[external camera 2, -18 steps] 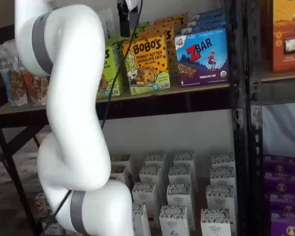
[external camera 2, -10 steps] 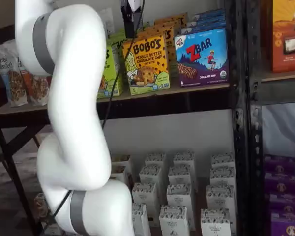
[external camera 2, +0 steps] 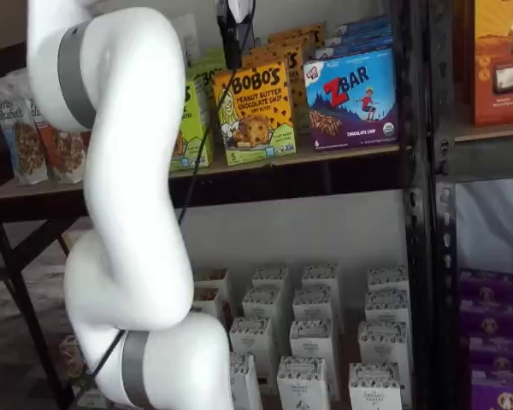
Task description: Pick up the orange box on the top shelf, the fifth box from the left
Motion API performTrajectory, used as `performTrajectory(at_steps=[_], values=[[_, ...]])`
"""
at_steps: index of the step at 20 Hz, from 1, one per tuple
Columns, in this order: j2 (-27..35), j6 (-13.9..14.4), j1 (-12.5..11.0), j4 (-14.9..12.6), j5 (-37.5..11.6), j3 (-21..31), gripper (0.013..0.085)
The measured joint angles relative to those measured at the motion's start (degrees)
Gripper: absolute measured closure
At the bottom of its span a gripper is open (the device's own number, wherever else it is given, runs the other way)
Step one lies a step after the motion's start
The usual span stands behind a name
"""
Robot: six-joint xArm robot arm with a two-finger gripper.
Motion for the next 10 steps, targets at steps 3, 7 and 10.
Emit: performTrajectory(at_steps=[3,7,10], values=[[0.31,-0.10,0.08,-0.48,-0.47,0.04,0.0130],[0.83,-0.24,0.20,-1.13,-1.31,0.13,0.0130],[1.65,-0.25,0.22,-1.22,-0.96,-0.58,0.0130]])
